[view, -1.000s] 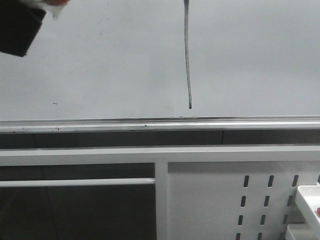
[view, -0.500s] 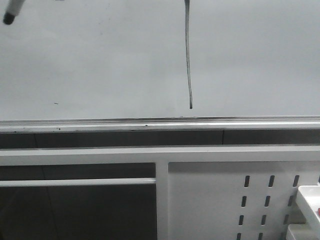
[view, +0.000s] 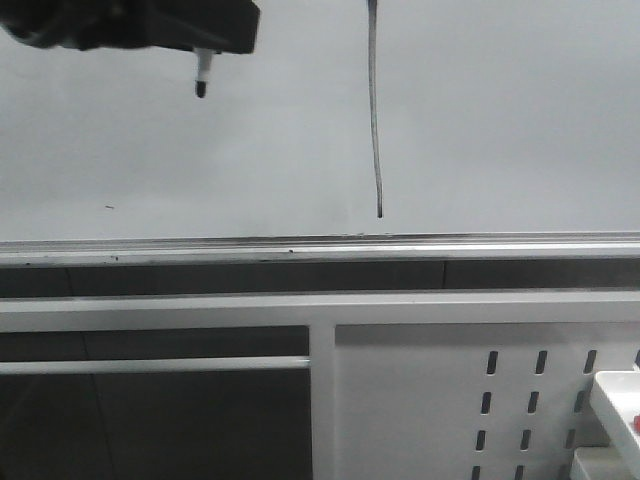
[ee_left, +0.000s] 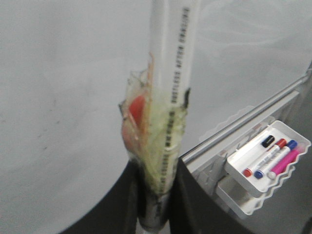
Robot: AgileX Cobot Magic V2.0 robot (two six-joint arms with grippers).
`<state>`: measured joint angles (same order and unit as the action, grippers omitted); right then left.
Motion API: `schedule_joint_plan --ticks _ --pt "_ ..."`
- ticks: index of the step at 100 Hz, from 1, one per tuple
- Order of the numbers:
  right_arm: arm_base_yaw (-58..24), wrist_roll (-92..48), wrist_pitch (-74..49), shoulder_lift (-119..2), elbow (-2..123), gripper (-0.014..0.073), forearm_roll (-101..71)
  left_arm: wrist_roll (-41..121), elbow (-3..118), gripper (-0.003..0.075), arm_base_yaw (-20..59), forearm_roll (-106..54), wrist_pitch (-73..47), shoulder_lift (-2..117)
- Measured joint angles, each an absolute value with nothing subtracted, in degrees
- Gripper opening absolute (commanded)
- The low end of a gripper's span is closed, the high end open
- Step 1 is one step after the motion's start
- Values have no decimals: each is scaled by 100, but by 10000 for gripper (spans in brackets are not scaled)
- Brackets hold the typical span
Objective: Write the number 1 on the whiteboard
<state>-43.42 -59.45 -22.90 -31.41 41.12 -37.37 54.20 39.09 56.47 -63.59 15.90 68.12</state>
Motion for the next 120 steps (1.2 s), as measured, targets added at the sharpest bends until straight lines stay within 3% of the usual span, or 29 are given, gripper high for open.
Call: schedule_joint_plan --ticks 14,25,48,81,120 --pt "-4036 -5776 -2313 -2607 3689 -59 -3723 4586 3909 -20 6359 -6332 3203 7498" --pt "-3849 -5719 -2326 -2332 3444 -59 -3723 3452 3931 -19 6366 -5986 3626 7929" --pt "-3749 -5517 -2401 -2204 3334 -59 -3723 1832 4217 -20 5802 -4603 3329 8424" --pt "-3749 -5495 -2401 -2204 3334 -59 -3723 1690 4611 -20 5086 -4181 2041 8458" --pt "-3749 -5495 -2401 -2204 3334 -59 -3723 1680 4650 -20 5051 -4181 1921 8474"
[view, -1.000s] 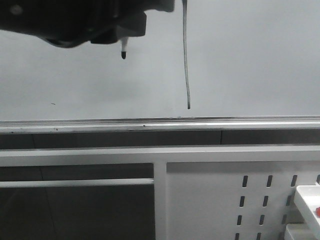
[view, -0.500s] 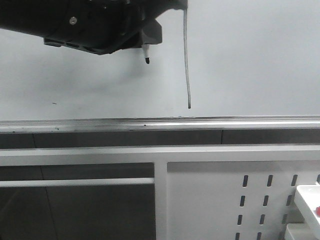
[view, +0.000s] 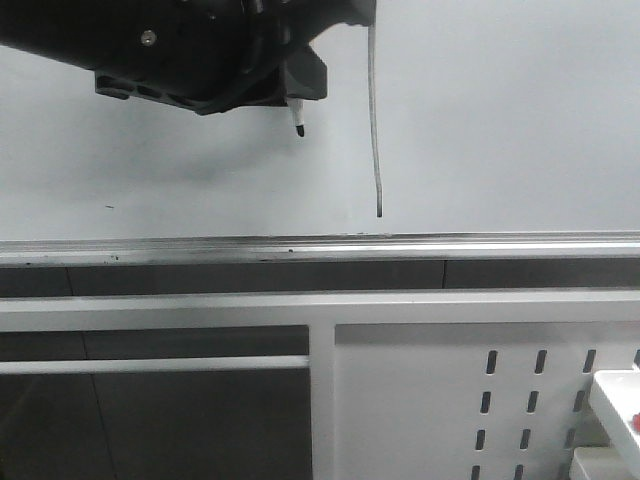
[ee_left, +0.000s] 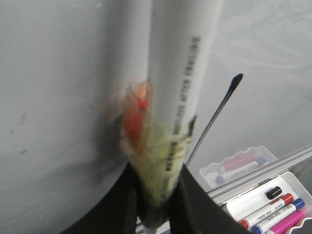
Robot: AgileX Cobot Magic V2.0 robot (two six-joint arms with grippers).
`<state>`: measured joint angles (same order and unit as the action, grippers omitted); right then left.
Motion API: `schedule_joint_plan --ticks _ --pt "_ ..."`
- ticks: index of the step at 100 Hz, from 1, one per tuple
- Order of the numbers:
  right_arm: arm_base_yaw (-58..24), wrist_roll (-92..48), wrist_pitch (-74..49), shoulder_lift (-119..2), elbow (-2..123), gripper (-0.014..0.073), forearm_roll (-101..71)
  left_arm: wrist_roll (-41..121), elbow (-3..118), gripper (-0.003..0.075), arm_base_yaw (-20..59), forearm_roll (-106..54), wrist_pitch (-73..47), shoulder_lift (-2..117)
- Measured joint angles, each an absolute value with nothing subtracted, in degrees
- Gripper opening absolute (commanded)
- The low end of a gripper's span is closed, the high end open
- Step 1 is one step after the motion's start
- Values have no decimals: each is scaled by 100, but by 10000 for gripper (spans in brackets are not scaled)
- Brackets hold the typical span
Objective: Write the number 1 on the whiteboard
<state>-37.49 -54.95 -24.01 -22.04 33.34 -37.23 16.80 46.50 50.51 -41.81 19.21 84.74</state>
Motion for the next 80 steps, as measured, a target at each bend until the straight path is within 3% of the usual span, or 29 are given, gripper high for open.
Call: schedule_joint_plan --ticks 80 --pt "-3749 -5495 -2454 -2204 3194 -59 -3762 1661 4876 -19 4848 -4194 1409 8474"
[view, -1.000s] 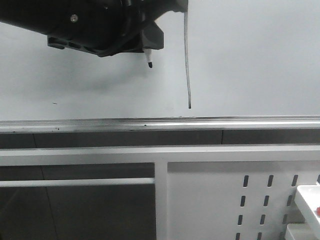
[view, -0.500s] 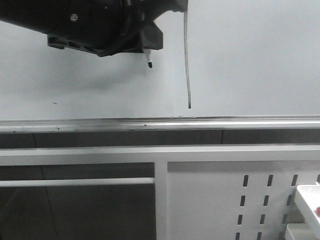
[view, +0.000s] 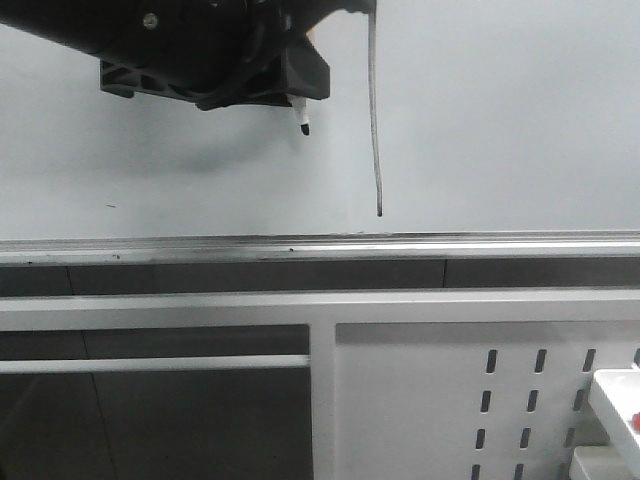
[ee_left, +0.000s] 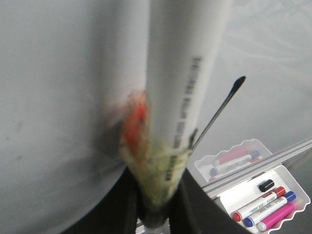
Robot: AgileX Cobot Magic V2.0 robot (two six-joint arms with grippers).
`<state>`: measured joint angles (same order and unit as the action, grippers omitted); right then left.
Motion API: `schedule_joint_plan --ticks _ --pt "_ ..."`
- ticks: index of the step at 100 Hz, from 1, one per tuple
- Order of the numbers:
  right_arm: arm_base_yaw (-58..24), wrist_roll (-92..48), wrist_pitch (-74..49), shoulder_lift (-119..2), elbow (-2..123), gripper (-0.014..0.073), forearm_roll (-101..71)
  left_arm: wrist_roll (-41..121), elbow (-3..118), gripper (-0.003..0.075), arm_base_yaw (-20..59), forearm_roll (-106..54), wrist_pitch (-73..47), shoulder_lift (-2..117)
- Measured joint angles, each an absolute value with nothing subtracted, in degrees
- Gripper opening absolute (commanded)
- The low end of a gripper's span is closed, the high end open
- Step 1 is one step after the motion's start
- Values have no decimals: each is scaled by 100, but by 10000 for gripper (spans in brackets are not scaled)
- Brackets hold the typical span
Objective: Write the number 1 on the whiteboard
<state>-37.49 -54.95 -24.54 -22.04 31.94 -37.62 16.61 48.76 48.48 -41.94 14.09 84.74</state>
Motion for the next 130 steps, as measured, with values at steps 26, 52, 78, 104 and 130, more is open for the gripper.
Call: schedule_joint_plan --ticks 26,52,78,104,130 --pt "-3749 -5495 -2454 -2204 3194 -59 -3804 1660 4876 137 4848 -4194 1400 8474" --pt "-3749 -5495 -2454 -2204 3194 -59 -3827 1608 4890 288 4834 -4206 1397 8483" --pt "-3749 -5495 -2454 -2204 3194 -59 -3873 1591 4890 465 4834 -4206 1327 8483" --pt "-3749 -5495 -2454 -2204 3194 -59 -3913 1553 4890 540 4834 -4236 1061 8483" --pt "-3749 -5495 -2227 -2204 3194 -59 -3721 1553 4426 538 4783 -4270 1288 8087"
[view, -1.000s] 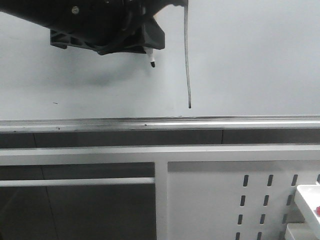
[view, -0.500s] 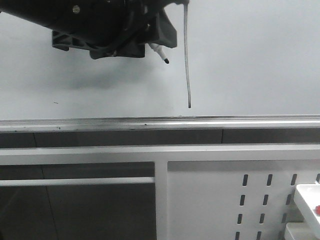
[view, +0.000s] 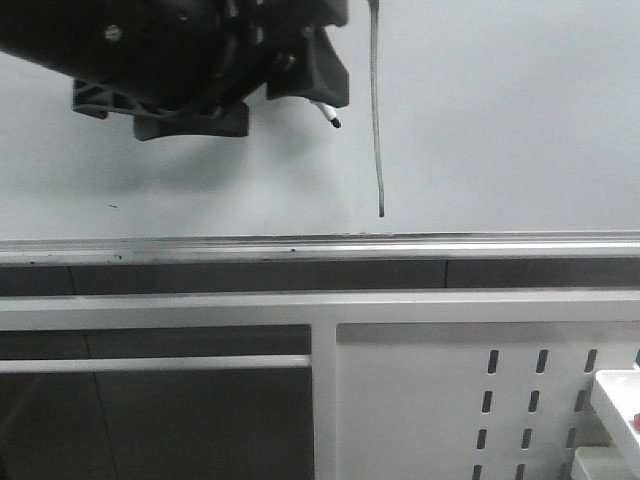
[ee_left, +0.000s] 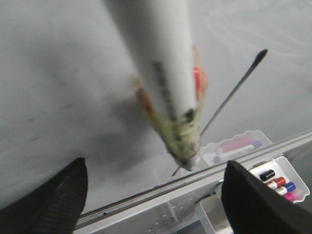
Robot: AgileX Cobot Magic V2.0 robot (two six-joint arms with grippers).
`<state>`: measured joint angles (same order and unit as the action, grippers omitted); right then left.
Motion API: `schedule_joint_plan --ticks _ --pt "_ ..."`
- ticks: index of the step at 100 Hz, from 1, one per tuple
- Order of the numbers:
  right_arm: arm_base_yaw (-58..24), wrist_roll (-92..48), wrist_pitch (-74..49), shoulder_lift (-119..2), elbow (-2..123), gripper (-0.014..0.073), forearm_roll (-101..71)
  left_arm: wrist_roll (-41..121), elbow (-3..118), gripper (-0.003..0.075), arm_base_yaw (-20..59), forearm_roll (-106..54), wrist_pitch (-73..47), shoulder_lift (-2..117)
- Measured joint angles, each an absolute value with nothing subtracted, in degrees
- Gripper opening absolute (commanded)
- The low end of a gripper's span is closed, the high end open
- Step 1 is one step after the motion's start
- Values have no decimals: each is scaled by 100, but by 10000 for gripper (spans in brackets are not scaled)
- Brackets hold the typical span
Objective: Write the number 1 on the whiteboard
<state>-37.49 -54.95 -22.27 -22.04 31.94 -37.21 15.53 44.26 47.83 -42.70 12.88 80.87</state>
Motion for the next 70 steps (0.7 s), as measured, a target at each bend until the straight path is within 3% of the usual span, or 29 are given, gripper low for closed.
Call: schedule_joint_plan --ticks 26,37,48,64,70 --pt "-3749 -5495 -2172 -2204 3194 -59 -3469 1553 3493 531 4788 -4295 1602 6645" --pt "-3749 -5495 -2007 -2204 3194 -59 -3445 1564 3110 483 4894 -4295 1589 5830" --pt "-3749 -5495 -1853 -2204 3194 -59 -3437 1564 2770 333 4907 -4306 1444 5021" --pt "-3749 -5495 -1842 -2204 3194 -59 -3423 1564 2385 -15 4907 -4306 953 3883" --pt "-3749 -5495 -1842 -2204 3194 -59 -3423 1575 2302 -20 4907 -4256 746 3502"
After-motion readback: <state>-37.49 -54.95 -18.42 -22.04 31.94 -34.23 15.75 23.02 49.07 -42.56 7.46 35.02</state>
